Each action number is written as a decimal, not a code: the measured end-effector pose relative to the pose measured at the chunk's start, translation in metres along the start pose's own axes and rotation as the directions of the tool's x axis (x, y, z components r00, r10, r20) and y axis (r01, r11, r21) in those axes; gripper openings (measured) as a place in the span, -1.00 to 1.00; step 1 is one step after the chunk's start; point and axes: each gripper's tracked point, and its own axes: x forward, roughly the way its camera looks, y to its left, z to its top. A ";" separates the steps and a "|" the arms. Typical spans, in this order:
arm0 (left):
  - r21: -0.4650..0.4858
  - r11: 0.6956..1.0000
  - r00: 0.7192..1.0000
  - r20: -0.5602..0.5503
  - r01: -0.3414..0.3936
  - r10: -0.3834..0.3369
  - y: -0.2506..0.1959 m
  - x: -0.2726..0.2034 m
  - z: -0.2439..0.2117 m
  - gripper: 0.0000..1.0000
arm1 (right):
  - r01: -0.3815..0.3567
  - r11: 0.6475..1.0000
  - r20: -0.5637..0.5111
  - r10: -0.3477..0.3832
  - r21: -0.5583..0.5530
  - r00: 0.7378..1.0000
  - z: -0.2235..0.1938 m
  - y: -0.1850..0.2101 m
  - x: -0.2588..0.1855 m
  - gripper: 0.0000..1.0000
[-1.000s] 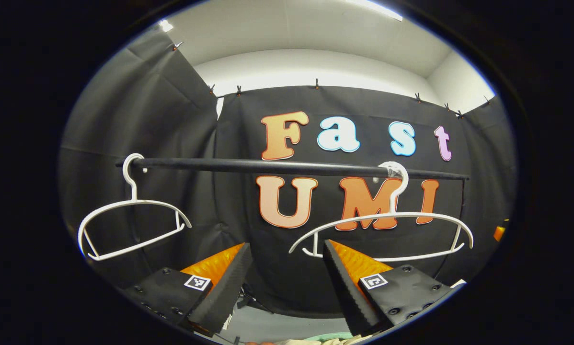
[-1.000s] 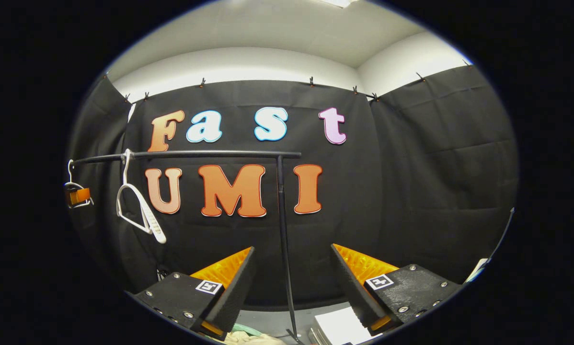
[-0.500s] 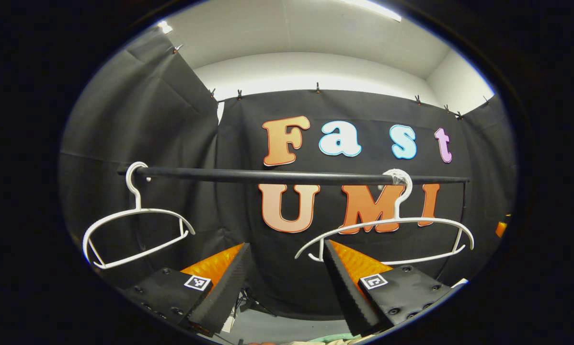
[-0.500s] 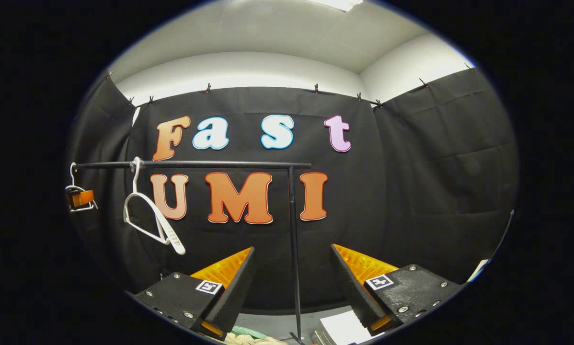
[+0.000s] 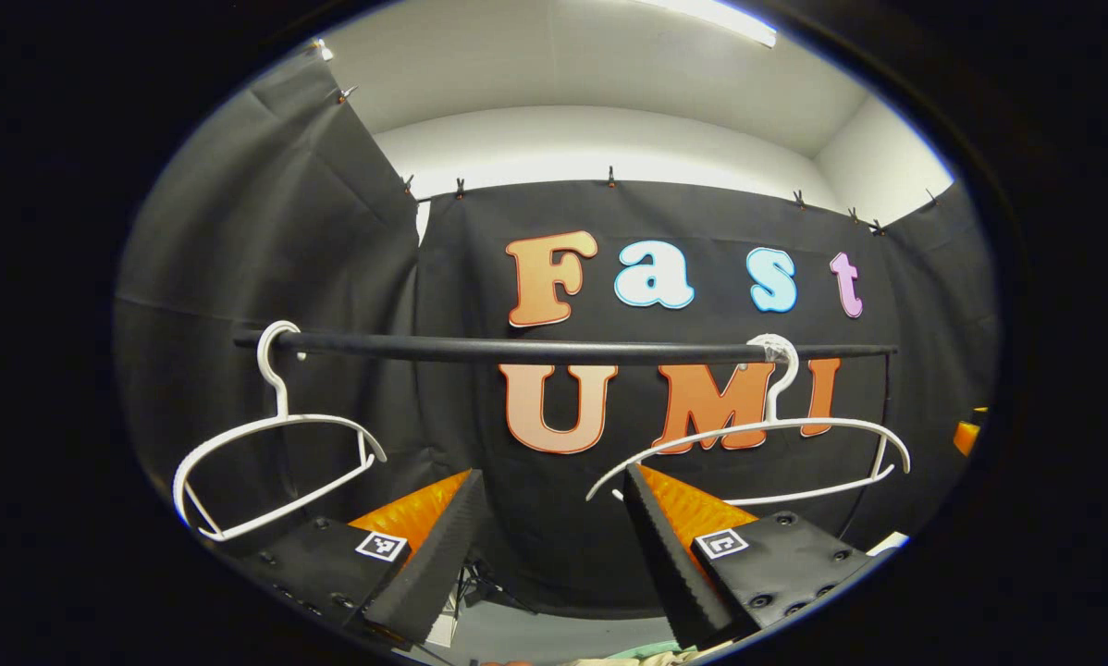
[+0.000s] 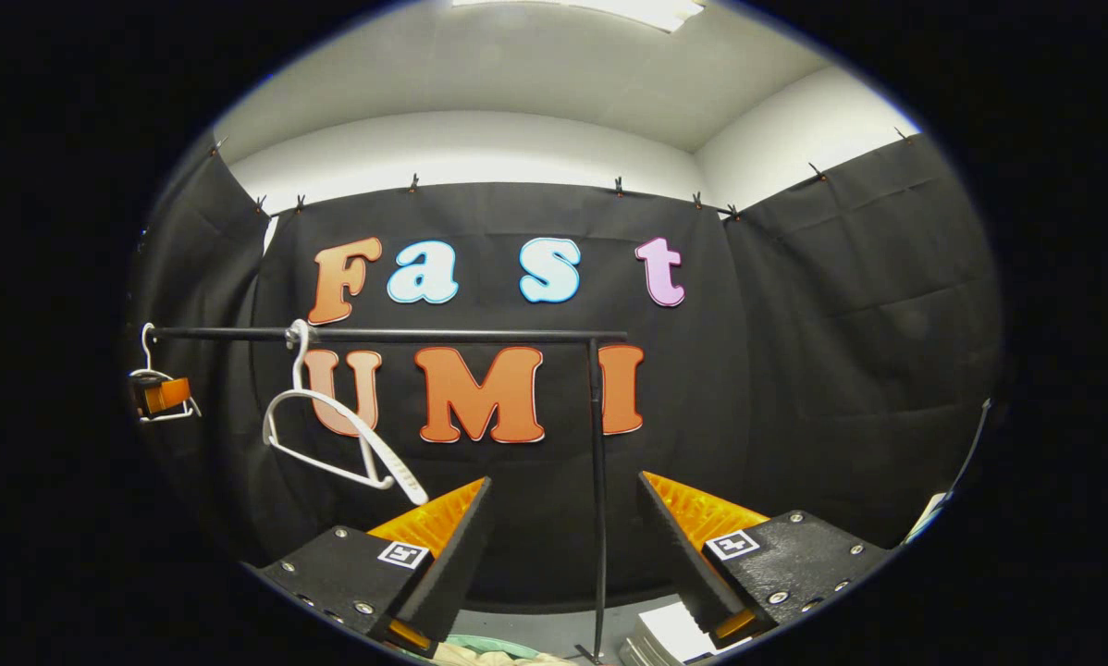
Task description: Grasp the clothes on the hanger with both hands and then place them into the laundry hamper below.
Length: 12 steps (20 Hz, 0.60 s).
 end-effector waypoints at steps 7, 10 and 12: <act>-0.025 1.000 1.000 0.006 -0.007 0.007 0.026 -0.008 -0.003 0.95 | -0.018 1.000 -0.032 0.018 -0.019 0.999 -0.008 0.033 -0.017 0.87; -0.032 0.999 0.999 0.027 -0.031 0.031 0.032 -0.009 0.004 0.87 | -0.009 1.000 -0.026 0.008 -0.018 1.000 -0.005 0.028 -0.025 0.87; -0.030 0.998 0.998 0.046 -0.048 0.049 0.032 -0.009 0.011 0.87 | 0.001 1.000 -0.020 -0.001 -0.022 1.000 -0.001 0.018 -0.027 0.87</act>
